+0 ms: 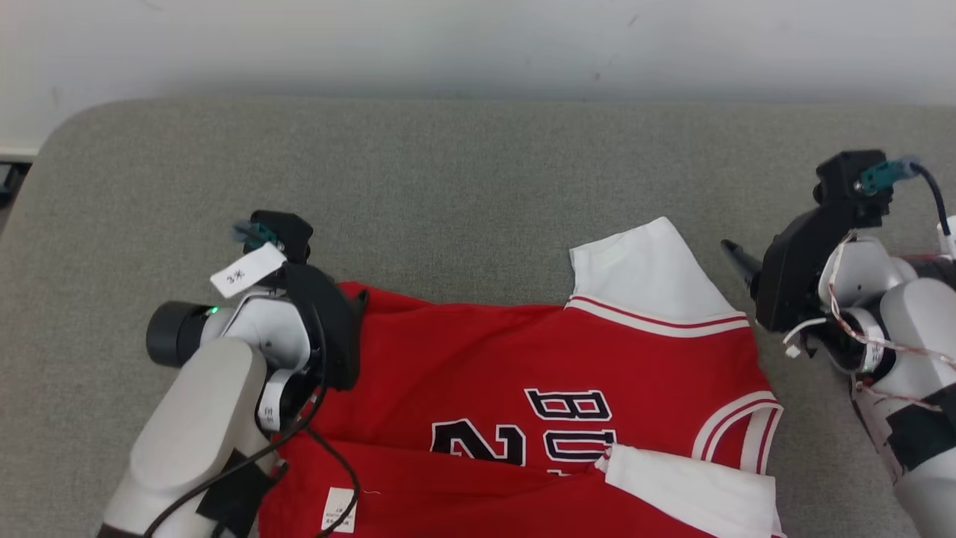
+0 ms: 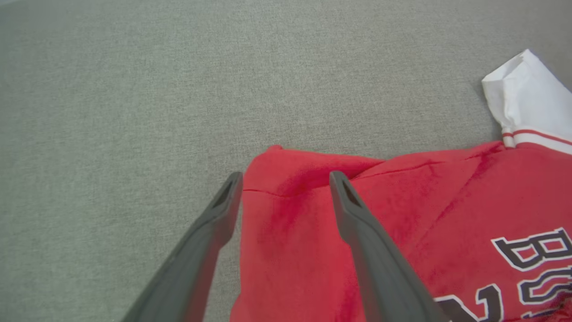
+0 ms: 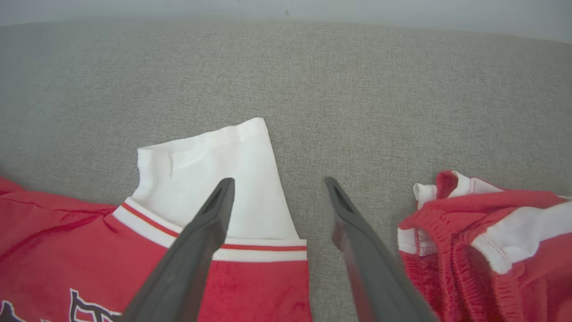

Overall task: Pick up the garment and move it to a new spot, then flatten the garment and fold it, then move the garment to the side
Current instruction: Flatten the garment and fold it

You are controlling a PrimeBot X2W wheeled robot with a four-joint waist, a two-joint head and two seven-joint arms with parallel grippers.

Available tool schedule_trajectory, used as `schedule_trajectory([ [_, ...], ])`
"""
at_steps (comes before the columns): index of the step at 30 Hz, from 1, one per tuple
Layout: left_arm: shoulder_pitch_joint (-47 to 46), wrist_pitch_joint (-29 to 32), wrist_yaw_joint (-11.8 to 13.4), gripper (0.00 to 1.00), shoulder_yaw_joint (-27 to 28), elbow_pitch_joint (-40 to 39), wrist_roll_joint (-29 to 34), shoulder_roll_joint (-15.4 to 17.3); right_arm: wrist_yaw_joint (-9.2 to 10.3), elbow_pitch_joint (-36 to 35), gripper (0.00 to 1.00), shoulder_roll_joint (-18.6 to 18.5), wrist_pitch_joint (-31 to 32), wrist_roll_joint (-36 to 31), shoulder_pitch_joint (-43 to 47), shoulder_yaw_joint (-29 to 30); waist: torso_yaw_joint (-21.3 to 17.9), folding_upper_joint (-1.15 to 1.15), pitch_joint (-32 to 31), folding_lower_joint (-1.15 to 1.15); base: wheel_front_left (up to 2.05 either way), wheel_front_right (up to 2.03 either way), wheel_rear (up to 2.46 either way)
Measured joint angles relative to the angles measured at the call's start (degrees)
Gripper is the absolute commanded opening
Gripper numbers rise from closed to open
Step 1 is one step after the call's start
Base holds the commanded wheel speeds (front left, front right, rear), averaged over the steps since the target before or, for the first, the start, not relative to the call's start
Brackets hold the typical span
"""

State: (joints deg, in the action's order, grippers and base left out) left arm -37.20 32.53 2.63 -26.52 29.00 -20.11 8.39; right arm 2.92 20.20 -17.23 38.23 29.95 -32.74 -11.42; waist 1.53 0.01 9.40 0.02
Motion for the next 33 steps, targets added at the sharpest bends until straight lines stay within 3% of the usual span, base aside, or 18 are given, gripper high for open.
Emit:
schedule_trajectory([
  [14,-12.56,4.85,-1.56,1.00,-0.87,6.65,0.10,-3.35,1.21,7.37,1.00,-1.14,6.16,-2.16,-15.19,0.05,3.96,0.01,11.42,0.00,0.00,0.00,0.00],
  [22,-15.87,4.67,-3.24,1.00,-1.33,9.45,-0.11,-5.33,1.63,12.74,1.00,-0.44,6.99,-2.14,-18.04,-0.13,7.40,0.00,15.78,-0.03,0.00,0.00,0.00],
  [33,-18.03,2.71,-4.76,1.00,-1.75,13.47,-0.47,-6.06,-1.02,16.79,1.00,-0.60,7.21,-2.44,-19.46,-2.25,9.05,0.00,15.51,-0.02,0.00,0.00,0.00],
])
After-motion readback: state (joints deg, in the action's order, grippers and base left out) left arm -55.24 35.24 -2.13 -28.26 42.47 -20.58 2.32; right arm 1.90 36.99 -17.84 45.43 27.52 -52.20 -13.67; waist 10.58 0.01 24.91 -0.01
